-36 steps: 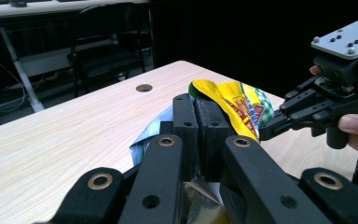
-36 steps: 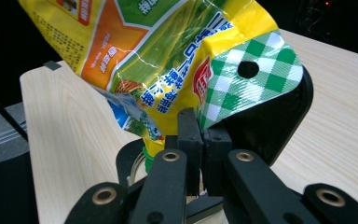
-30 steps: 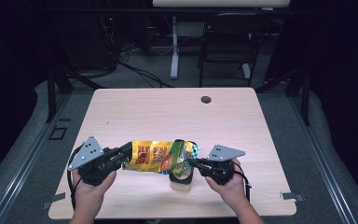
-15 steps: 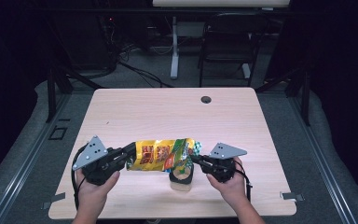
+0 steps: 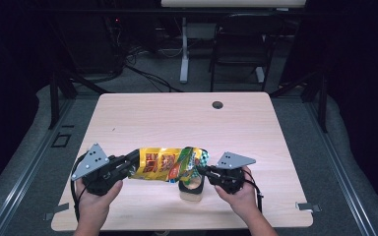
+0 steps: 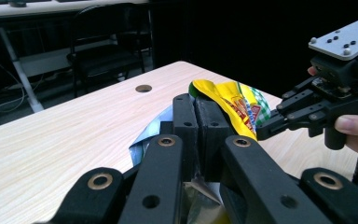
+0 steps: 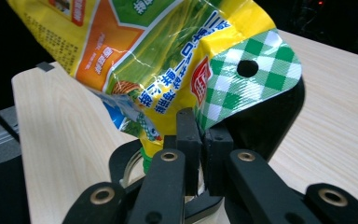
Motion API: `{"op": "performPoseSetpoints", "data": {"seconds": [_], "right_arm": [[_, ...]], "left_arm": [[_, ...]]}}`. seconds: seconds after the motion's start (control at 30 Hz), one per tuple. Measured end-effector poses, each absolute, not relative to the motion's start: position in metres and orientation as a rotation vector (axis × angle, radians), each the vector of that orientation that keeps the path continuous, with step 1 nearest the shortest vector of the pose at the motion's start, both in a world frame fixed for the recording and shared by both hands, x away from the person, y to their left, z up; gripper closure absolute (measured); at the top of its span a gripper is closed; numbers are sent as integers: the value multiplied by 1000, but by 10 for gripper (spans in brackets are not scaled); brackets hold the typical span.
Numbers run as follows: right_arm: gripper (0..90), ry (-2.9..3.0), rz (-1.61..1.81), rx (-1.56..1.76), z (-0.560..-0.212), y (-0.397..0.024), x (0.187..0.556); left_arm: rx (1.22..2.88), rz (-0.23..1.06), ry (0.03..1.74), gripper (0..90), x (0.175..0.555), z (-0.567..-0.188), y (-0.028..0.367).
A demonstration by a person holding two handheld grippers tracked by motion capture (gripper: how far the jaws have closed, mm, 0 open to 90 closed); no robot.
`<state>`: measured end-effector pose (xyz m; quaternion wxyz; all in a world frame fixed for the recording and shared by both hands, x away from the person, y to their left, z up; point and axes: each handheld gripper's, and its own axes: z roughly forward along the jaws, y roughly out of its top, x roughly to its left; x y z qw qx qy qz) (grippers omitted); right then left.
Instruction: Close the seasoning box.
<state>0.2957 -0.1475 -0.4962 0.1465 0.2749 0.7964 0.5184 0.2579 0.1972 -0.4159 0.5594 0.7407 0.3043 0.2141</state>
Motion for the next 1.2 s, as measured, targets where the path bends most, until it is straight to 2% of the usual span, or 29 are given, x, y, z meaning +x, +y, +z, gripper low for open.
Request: {"op": "performPoseSetpoints", "data": {"seconds": [0.77,1.2], "right_arm": [[885,2277,1497,813,-492,-158,296],[868,2275,1473,812,-497,-150,297]], "left_arm": [[1755,485,715,882,261,-420,194],[1753,499,706,881,259,-414,193]]}}
